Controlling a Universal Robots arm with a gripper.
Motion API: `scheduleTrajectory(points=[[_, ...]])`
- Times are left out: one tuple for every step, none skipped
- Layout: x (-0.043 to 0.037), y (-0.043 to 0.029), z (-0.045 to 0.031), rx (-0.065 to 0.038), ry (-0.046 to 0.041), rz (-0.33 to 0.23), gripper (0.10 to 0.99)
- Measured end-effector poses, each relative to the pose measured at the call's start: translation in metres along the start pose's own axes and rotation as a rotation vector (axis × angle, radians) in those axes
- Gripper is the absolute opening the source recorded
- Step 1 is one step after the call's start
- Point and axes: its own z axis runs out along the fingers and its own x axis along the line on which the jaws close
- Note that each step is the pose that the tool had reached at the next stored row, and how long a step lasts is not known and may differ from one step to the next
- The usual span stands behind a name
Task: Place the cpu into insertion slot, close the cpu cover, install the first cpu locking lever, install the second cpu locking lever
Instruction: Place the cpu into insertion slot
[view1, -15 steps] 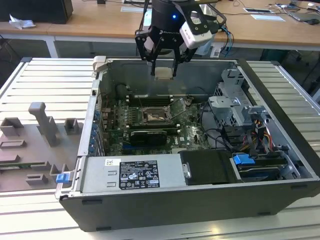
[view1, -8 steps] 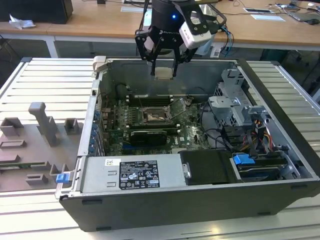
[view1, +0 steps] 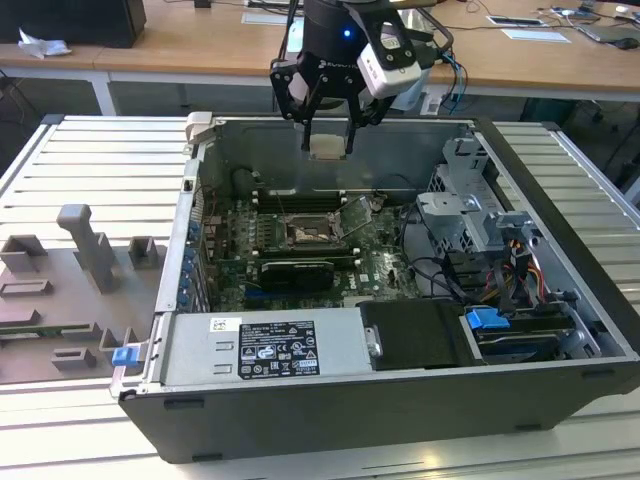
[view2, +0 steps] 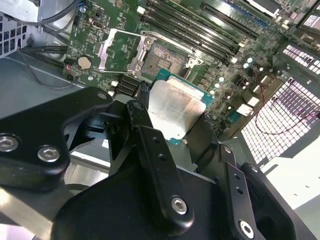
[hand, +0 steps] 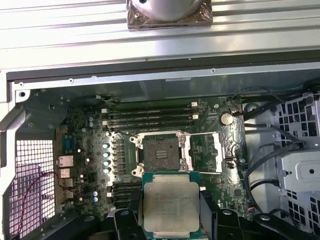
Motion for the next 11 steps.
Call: scheduleTrajectory(points=[[0.0, 0.0, 0.0, 0.0, -0.0003, 0.003, 0.541], [0.0, 0.0, 0.0, 0.0, -0.0005, 0.006, 0.541], [0.0, 0.0, 0.0, 0.0, -0.0008, 0.008, 0.541], [0.0, 0.0, 0.0, 0.0, -0.0009, 0.01, 0.541], [0.0, 0.0, 0.0, 0.0, -0.0011, 0.013, 0.541], [0.0, 0.0, 0.0, 0.0, -0.0013, 0.015, 0.541], [0.0, 0.0, 0.0, 0.0, -0.0015, 0.017, 0.541], [0.0, 0.0, 0.0, 0.0, -0.0017, 0.019, 0.541], [0.0, 0.0, 0.0, 0.0, -0.0019, 0.021, 0.541], [0.0, 0.0, 0.0, 0.0, -0.0022, 0.024, 0.541], [0.0, 0.0, 0.0, -0.001, -0.0024, 0.027, 0.541]])
